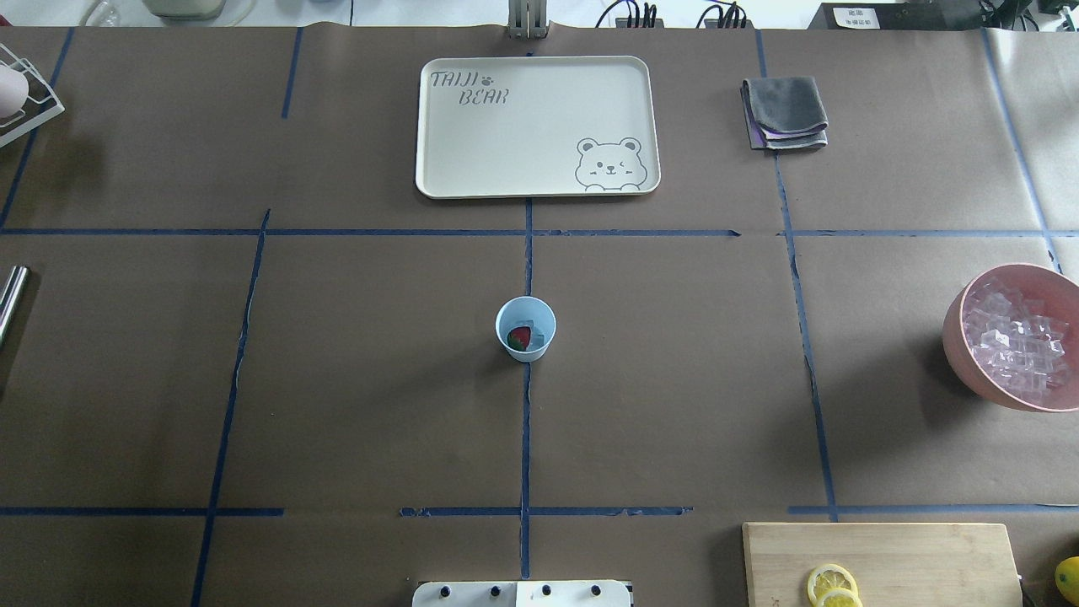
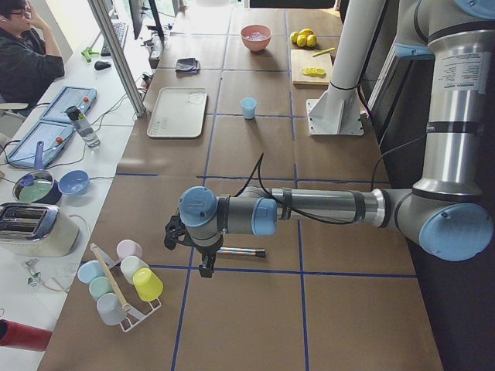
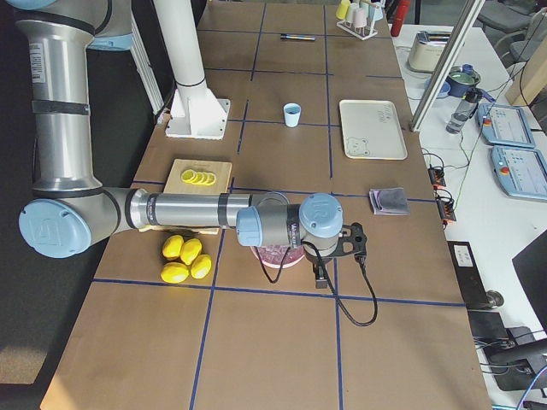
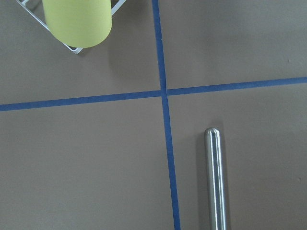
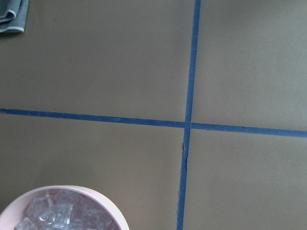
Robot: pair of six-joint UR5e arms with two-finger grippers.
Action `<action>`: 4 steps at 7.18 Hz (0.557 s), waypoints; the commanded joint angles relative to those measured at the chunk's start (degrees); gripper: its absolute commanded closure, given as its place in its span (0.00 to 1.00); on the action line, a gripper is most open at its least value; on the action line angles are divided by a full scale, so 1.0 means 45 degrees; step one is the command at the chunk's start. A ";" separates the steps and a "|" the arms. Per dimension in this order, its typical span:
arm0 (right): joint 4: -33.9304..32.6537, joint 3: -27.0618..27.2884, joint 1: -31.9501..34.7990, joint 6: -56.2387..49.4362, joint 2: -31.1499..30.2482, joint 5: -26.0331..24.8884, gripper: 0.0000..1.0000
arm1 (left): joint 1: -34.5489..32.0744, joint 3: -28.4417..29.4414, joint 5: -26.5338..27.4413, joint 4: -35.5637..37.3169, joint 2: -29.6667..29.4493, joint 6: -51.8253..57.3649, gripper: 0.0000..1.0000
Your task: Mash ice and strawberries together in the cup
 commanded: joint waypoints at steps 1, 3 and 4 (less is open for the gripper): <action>-0.0009 -0.0571 0.0019 0.0021 0.0117 0.0022 0.00 | -0.0047 -0.0001 0.0028 -0.0013 -0.0003 0.0000 0.00; 0.0048 -0.0785 0.0019 0.0022 0.0294 0.0022 0.00 | -0.0066 -0.0001 0.0086 -0.0013 -0.0003 0.0000 0.00; 0.0107 -0.0787 0.0019 0.0041 0.0158 0.0022 0.00 | -0.0066 -0.0001 0.0087 -0.0032 -0.0003 0.0000 0.00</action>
